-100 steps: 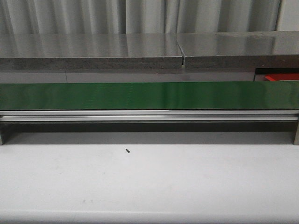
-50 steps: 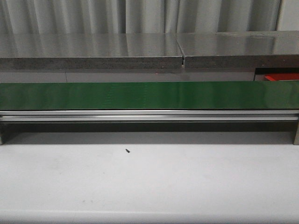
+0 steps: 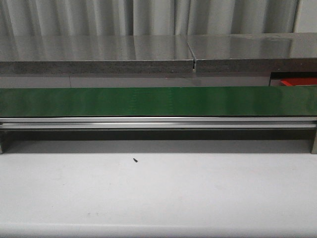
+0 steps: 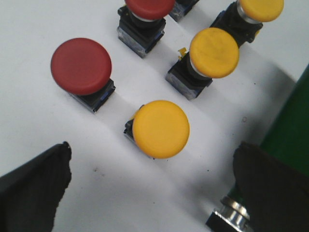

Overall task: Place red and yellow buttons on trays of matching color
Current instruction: 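Grasp another yellow button with the left gripper and set it on the conveyor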

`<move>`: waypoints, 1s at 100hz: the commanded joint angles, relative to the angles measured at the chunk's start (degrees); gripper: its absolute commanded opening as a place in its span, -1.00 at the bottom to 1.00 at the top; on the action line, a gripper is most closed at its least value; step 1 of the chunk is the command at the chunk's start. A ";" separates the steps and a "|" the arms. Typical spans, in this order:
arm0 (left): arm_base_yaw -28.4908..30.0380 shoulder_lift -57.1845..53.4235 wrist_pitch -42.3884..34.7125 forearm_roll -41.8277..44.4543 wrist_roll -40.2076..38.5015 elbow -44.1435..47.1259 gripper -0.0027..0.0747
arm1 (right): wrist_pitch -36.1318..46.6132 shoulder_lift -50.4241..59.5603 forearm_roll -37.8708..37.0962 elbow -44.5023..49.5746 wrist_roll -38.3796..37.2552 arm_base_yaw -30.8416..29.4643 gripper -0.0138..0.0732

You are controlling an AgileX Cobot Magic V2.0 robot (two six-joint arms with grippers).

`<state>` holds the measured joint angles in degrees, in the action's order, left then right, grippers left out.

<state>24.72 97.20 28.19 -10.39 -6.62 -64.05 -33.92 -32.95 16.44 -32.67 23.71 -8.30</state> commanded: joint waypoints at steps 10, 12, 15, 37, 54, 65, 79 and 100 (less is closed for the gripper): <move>0.11 1.90 -1.09 -1.11 -0.55 -5.47 0.73 | 3.55 0.07 0.81 -1.57 0.27 0.06 -0.84; 0.11 2.19 -1.09 -1.11 -0.55 -5.73 0.73 | 3.55 0.07 0.81 -1.57 0.27 0.06 -0.84; 0.11 2.69 -1.09 -1.25 -0.55 -6.15 0.73 | 3.55 0.07 0.81 -1.57 0.27 0.06 -0.84; 0.11 6.20 0.14 -2.20 -0.44 -8.01 0.73 | 3.55 0.07 0.81 -1.57 0.27 0.06 -0.84; 0.11 6.92 0.14 -2.25 -0.44 -8.01 0.72 | 3.55 0.07 0.81 -1.57 0.27 0.06 -0.84; 0.11 6.92 0.14 -2.25 -0.44 -8.01 0.66 | 3.55 0.07 0.81 -1.57 0.27 0.06 -0.84; 0.11 6.92 1.10 -2.25 -0.44 -8.01 0.23 | 3.55 0.07 0.81 -1.57 0.27 0.06 -0.84; 0.11 6.64 1.00 -2.25 -0.36 -8.01 -0.57 | 3.55 0.07 0.81 -1.57 0.27 0.06 -0.84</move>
<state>24.72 106.76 31.10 -11.81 -6.62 -70.41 -33.92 -32.95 16.44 -32.67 23.71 -8.30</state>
